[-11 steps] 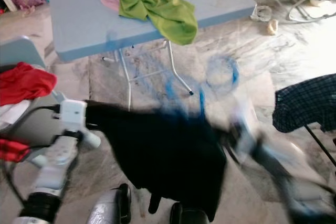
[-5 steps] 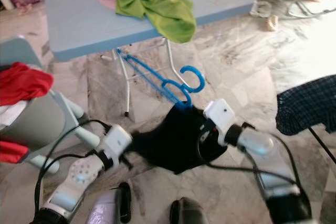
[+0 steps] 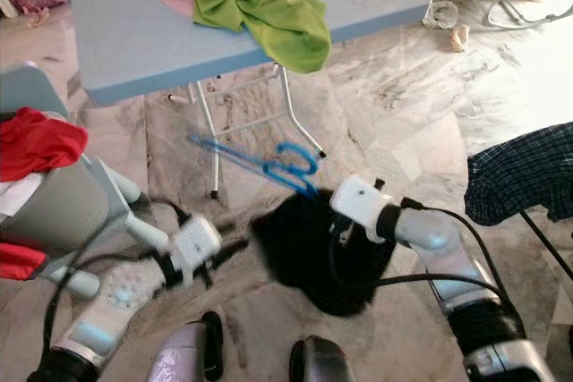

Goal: Hang hanger

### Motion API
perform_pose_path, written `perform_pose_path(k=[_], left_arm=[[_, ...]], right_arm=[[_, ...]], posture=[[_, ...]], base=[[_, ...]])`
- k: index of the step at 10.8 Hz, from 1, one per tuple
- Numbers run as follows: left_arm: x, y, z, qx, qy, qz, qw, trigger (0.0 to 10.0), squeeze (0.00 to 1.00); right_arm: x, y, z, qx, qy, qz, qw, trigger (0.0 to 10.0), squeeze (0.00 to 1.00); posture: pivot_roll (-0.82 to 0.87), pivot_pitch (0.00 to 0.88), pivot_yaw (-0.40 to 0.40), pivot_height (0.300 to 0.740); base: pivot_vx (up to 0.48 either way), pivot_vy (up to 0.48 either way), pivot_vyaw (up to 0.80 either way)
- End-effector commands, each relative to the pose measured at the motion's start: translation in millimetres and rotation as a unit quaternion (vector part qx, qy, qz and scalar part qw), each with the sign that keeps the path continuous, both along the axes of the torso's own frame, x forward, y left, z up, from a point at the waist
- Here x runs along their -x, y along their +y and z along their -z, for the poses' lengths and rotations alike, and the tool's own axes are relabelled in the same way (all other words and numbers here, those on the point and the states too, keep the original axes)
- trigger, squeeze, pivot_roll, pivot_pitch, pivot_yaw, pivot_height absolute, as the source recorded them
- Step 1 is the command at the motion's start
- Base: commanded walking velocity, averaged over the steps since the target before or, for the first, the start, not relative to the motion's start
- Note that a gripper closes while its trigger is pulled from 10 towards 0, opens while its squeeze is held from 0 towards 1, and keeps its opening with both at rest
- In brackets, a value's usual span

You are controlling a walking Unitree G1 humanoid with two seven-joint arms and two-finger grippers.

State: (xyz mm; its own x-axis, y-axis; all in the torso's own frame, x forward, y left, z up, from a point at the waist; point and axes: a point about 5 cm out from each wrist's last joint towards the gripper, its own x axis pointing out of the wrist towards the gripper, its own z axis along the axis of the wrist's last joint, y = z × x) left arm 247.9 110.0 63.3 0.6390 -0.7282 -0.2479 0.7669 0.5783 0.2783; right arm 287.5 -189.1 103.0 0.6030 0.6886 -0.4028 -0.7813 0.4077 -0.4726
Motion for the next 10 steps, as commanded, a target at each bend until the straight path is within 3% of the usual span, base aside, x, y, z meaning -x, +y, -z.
perform_pose_path(k=[1, 3, 5, 8, 10], left_arm=[[1.3, -2.8, -6.1, 0.010, -0.008, 0.017, 1.000, 10.0, 1.00], [4.2, -3.0, -20.3, -0.010, -0.042, 0.066, 0.997, 10.0, 1.00], [-11.5, 5.5, -42.9, -0.013, -0.101, 0.039, 0.994, 10.0, 1.00], [-12.9, 28.2, -19.3, -0.076, -0.075, 0.023, 0.994, 10.0, 1.00], [-9.8, 29.0, -12.6, -0.080, -0.060, 0.043, 0.994, 10.0, 1.00]], right_arm=[[0.3, 1.3, 1.7, 0.010, -0.001, -0.015, 1.000, 10.0, 0.00], [6.4, 3.7, 23.3, 0.051, 0.040, -0.056, 0.996, 10.0, 0.00], [4.5, 6.1, 29.2, 0.048, 0.056, -0.060, 0.995, 10.0, 0.00], [15.4, -1.7, 31.3, 0.052, 0.098, -0.103, 0.988, 10.0, 0.00], [16.4, -7.5, 26.6, 0.051, 0.099, -0.115, 0.987, 10.0, 0.00]], posture=[[0.01, 0.200, -0.048, 0.740], [0.01, 0.208, -0.048, 0.740], [0.02, 0.208, -0.052, 0.740], [0.01, 0.211, -0.048, 0.740], [0.00, 0.213, -0.051, 0.740]], base=[[0.000, 0.000, 0.00], [0.000, 0.000, 0.00], [0.000, 0.000, 0.00], [0.000, 0.000, 0.00], [0.000, 0.000, 0.00]])
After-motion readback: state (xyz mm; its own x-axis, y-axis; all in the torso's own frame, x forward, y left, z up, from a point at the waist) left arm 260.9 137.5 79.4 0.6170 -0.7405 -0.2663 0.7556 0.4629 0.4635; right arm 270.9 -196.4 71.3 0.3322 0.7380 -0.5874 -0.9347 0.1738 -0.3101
